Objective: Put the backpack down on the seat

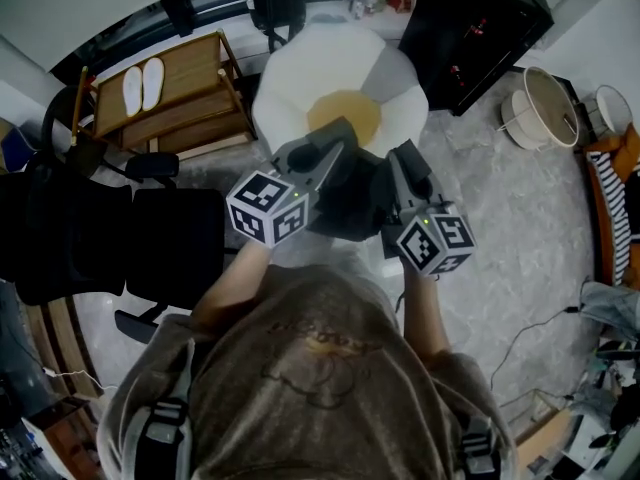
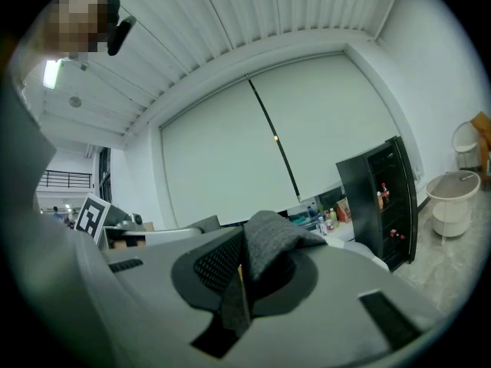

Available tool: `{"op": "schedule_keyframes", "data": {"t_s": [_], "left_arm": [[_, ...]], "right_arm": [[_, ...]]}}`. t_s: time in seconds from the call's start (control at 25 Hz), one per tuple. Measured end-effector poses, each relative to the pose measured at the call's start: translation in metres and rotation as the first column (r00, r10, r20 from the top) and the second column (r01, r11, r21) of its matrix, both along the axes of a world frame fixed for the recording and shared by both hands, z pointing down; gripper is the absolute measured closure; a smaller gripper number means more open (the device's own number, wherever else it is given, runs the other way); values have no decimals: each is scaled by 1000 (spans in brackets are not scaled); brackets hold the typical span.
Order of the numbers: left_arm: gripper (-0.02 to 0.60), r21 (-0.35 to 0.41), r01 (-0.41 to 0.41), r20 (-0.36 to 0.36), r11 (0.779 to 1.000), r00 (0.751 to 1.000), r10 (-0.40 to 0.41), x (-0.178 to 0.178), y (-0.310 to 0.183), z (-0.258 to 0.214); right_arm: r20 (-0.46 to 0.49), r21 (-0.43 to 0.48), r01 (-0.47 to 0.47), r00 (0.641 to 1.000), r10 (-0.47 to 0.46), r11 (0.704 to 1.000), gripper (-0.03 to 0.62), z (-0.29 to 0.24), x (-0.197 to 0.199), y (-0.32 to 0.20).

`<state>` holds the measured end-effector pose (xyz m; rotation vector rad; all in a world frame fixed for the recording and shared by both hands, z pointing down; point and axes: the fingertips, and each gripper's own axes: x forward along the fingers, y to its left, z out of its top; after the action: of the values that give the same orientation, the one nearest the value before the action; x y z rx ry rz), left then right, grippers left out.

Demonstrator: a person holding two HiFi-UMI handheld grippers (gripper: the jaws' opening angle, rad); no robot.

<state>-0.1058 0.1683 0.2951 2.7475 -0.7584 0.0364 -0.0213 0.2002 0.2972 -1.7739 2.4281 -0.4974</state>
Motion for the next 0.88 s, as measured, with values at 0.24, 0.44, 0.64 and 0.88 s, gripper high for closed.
{"op": "schedule_keyframes", "data": {"t_s": [0.24, 0.44, 0.64, 0.88], "left_arm": [[548, -18, 17, 9, 1000, 1000, -17, 17, -40, 9], [548, -37, 34, 20, 999, 999, -34, 38, -78, 15], [548, -40, 68, 30, 997, 997, -67, 68, -126, 13], [548, -51, 124, 26, 991, 992, -123, 101, -187, 13]], "right_arm": [[27, -16, 50, 998, -50, 999, 562, 9, 16, -42], [41, -32, 84, 996, -83, 996, 562, 16, 35, -80], [35, -37, 117, 993, -116, 992, 562, 13, 63, -130], [40, -43, 168, 985, -166, 985, 562, 13, 98, -188]]}}
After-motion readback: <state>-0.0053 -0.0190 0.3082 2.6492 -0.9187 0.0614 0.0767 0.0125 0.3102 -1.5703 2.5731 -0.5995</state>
